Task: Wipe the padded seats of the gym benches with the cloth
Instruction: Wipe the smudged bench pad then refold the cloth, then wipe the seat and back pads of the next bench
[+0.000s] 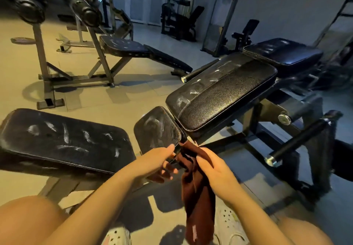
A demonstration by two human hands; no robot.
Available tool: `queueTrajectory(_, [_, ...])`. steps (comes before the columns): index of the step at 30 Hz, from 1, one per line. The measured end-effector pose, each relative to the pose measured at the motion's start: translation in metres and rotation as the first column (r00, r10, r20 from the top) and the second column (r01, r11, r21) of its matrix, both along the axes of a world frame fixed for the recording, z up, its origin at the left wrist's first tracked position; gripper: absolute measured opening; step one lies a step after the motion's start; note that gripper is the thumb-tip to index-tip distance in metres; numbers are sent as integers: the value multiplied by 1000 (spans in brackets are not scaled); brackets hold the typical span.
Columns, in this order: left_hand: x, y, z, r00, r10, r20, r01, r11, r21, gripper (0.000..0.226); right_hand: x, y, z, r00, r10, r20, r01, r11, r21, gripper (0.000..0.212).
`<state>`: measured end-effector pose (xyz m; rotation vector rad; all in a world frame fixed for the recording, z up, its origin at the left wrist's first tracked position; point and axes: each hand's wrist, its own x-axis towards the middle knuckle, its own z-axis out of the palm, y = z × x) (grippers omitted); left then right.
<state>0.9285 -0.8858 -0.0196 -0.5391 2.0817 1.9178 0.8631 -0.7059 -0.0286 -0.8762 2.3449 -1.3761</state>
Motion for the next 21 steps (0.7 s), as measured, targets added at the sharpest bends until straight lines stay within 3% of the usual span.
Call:
queueTrajectory(4, [24, -5, -1, 995, 66, 72, -84, 959, 271, 52, 44, -2, 10, 990, 98, -99, -83, 985, 149, 36])
queueTrajectory(6, [26, -3, -1, 994, 99, 54, -111, 947, 302, 42, 56, -2, 16, 977, 182, -114, -156, 966, 205, 44])
queueTrajectory(10, [25, 5, -3, 970, 131, -204, -118, 990, 75, 14, 66, -1, 9, 913, 338, -230, -261, 915, 309, 47])
queueTrajectory(14, [38, 0, -13, 965, 68, -254, -92, 992, -84, 19, 70, -2, -9, 880, 429, -203, -308, 842, 442, 48])
queueTrajectory(18, [55, -5, -14, 932, -83, -353, -8, 969, -247, 16, 70, 0, -7, 921, 331, -204, -274, 925, 263, 38])
queueTrajectory(21, [64, -14, 1, 887, -133, -442, 9, 962, -272, 15, 76, -9, -4, 925, 283, -255, -255, 957, 139, 35])
